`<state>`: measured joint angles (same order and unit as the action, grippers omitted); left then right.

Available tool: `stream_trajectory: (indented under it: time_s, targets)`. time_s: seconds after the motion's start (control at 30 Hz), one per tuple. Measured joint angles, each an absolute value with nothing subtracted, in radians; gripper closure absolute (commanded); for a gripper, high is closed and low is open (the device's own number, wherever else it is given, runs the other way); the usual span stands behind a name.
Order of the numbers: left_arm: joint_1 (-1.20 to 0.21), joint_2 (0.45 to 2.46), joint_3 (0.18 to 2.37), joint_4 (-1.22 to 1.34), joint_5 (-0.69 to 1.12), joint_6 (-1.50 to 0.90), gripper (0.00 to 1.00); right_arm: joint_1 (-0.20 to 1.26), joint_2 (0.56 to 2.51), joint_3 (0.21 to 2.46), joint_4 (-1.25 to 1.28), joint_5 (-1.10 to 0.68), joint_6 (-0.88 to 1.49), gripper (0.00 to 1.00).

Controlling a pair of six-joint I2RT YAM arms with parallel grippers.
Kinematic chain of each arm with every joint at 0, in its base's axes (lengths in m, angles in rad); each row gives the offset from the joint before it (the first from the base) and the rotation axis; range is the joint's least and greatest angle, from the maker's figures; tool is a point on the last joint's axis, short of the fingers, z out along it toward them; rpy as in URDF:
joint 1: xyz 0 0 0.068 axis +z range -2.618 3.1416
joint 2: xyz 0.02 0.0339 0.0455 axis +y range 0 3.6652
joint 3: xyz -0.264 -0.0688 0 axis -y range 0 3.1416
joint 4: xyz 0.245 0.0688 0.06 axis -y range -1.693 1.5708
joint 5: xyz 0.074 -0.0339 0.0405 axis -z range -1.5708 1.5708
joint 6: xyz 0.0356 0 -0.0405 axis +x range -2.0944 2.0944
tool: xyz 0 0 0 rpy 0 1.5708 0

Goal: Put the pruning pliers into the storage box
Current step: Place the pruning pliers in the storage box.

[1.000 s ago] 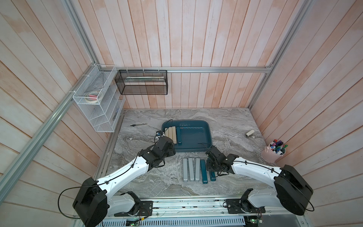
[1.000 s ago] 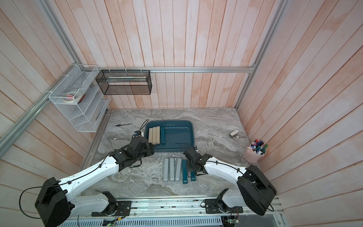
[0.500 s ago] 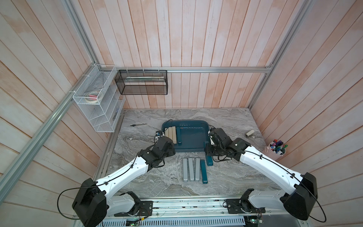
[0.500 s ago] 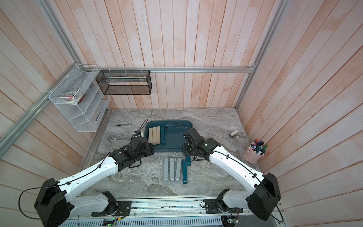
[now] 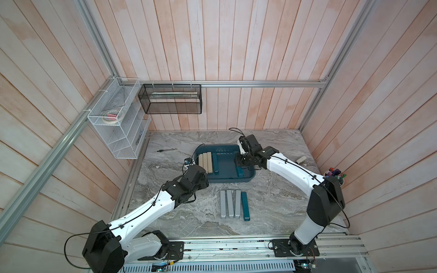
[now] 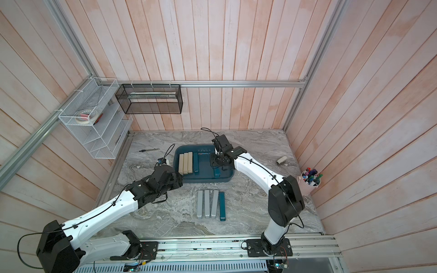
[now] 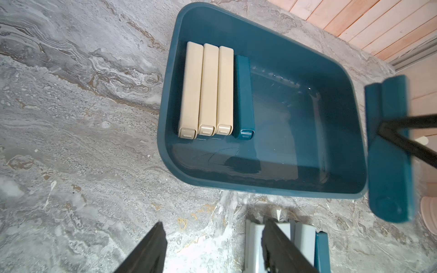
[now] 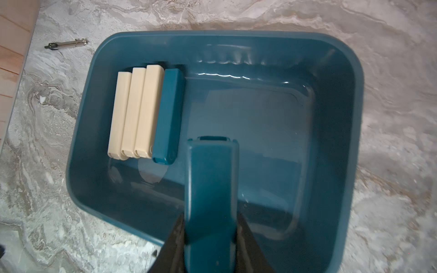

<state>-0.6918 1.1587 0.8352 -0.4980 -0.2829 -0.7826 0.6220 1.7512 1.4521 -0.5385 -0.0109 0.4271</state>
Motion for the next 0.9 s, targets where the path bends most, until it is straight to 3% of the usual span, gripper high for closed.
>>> stream_trajectory:
  time_s: [0.27,0.9]
  targets:
    - [-0.692,1.122,0.822,-0.538,-0.297,-0.803,0.32,0.628,1.963,1.629,-0.484,-0.04,0.384,0.74]
    - [-0.69,1.092,0.78,-0.543,-0.297,-0.814,0.32,0.641,2.234,1.783,-0.44,-0.027,0.374,0.74]
